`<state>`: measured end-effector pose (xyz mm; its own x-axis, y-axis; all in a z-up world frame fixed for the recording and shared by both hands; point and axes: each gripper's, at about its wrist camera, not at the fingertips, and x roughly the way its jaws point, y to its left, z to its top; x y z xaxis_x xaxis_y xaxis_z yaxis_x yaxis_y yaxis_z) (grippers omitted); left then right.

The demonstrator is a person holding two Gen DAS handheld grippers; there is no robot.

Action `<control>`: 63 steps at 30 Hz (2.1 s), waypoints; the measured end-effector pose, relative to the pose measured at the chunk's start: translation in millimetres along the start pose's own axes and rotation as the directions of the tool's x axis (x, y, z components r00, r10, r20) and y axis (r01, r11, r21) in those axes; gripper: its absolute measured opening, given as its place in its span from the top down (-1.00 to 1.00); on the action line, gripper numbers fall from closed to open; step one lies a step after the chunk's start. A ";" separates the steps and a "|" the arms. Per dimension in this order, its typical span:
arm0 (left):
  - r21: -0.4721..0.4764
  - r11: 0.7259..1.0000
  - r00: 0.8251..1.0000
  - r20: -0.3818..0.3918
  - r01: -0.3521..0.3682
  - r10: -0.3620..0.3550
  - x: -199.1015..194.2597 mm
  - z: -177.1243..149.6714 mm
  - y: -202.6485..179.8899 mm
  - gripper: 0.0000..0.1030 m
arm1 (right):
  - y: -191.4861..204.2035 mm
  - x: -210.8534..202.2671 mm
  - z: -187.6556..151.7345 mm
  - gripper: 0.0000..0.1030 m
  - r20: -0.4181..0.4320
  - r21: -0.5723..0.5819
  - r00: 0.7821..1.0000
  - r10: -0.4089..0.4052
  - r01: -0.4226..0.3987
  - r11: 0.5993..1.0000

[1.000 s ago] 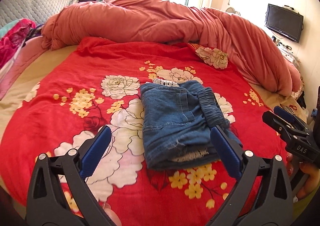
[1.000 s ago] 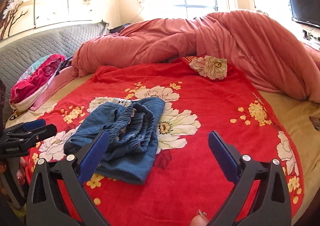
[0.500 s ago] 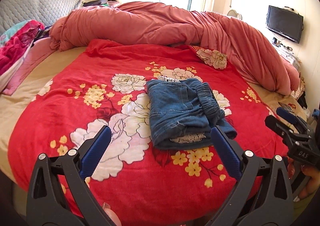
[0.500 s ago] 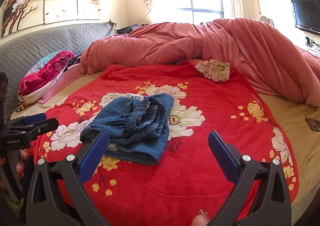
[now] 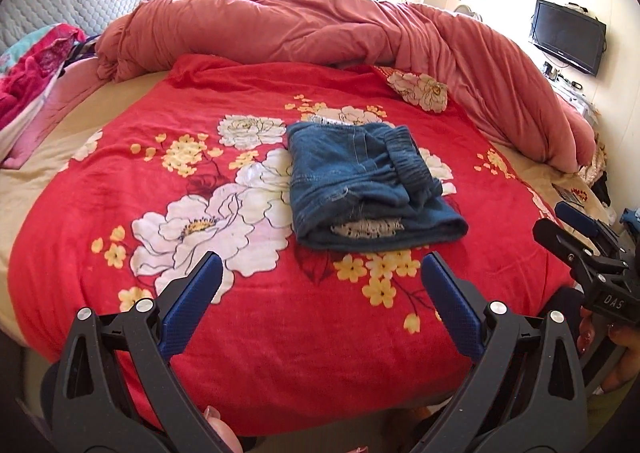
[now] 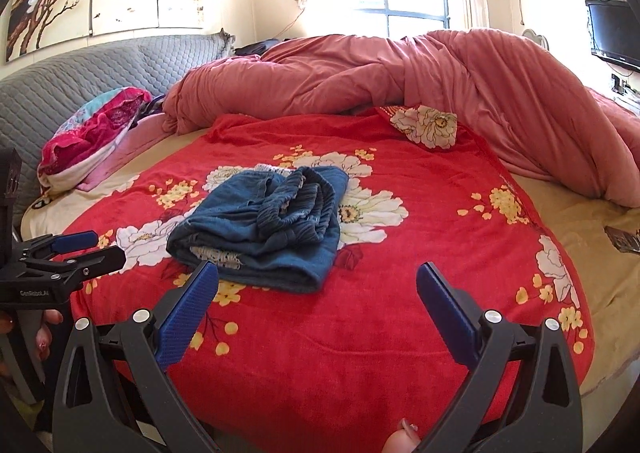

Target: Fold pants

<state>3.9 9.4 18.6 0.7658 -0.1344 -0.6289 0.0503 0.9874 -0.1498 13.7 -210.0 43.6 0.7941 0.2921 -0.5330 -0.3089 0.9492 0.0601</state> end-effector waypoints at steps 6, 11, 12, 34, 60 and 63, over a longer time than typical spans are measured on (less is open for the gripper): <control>-0.015 1.000 1.000 -0.013 -0.008 0.008 2.0 -6.4 3.0 -0.82 | 2.0 5.2 -12.9 -0.91 -0.042 0.010 0.999 0.001 0.000 1.000; -0.015 1.000 0.999 -0.034 -0.015 0.014 7.2 -15.0 4.6 -0.82 | 0.2 12.6 -21.9 -0.91 -0.077 0.020 0.997 -0.006 0.007 1.000; -0.017 1.000 0.999 -0.040 -0.015 0.014 8.8 -16.8 5.1 -0.82 | -0.2 14.0 -22.9 -0.91 -0.081 0.021 0.997 -0.005 0.007 1.000; -0.030 0.999 0.998 -0.057 -0.033 0.031 15.9 -20.6 5.3 -0.82 | 0.1 23.5 -29.3 -0.91 -0.099 0.022 0.995 0.008 -0.005 1.000; -0.030 0.999 0.998 -0.055 -0.037 0.036 13.5 -19.2 2.5 -0.82 | -0.3 19.6 -28.1 -0.91 -0.089 0.024 0.996 0.003 -0.001 1.000; -0.033 0.999 0.998 -0.054 -0.037 0.036 12.6 -19.2 2.6 -0.82 | -0.5 19.7 -28.2 -0.91 -0.091 0.025 0.996 0.002 0.000 1.000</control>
<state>1.4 8.7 -4.4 0.7310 -0.1035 -0.6744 0.0003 0.9885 -0.1514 14.7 -208.0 9.3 0.7422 0.2825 -0.6078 -0.2960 0.9518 0.0809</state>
